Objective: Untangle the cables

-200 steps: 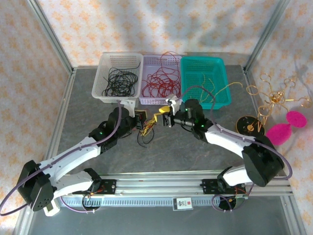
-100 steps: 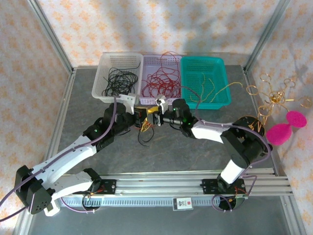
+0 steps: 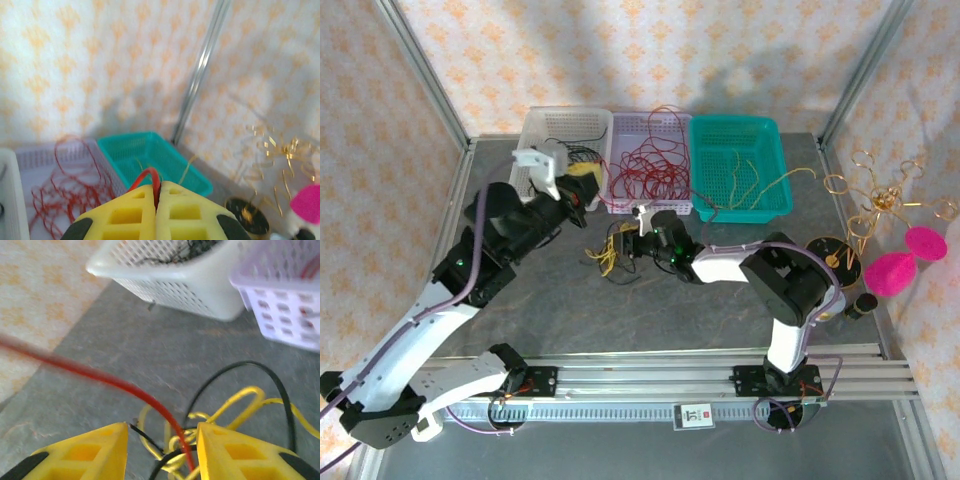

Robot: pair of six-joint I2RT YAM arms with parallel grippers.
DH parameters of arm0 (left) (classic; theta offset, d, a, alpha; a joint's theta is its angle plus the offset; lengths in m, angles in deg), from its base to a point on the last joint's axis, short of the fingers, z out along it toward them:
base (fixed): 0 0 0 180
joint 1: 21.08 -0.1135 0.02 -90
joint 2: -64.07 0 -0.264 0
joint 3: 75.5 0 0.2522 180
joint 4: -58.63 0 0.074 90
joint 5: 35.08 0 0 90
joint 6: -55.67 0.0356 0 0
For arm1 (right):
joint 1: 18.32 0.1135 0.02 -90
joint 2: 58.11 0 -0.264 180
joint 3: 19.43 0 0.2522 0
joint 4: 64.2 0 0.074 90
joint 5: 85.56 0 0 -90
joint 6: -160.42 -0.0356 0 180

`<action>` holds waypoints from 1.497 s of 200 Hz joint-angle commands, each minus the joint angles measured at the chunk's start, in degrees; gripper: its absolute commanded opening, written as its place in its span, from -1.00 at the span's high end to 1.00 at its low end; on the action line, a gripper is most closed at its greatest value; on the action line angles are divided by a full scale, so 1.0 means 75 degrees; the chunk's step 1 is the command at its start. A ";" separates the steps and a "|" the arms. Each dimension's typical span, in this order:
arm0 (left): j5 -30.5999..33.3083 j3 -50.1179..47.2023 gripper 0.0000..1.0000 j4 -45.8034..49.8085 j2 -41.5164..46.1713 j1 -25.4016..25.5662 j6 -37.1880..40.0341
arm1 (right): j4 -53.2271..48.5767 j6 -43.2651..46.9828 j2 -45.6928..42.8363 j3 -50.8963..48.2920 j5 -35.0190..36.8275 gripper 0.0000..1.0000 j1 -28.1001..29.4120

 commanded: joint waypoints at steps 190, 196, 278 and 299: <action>0.0514 0.3302 1.00 -0.3738 -0.3755 -0.0843 0.1102 | -0.3453 0.0336 -0.5018 -0.1305 0.2530 0.01 -0.0755; 0.0468 0.3340 1.00 -0.3922 -0.3980 -0.0970 0.1015 | -0.3654 0.0385 -0.5312 -0.1360 0.2620 0.01 -0.0831; -0.0395 0.5479 1.00 -0.4728 -0.7434 -0.1839 0.0080 | -0.4913 0.0182 -0.7104 -0.2081 0.2922 -0.02 -0.1076; -0.0617 0.5659 1.00 -0.4930 -0.8001 -0.1838 -0.0280 | -0.4872 0.0132 -0.7103 -0.2113 0.2911 -0.02 -0.1076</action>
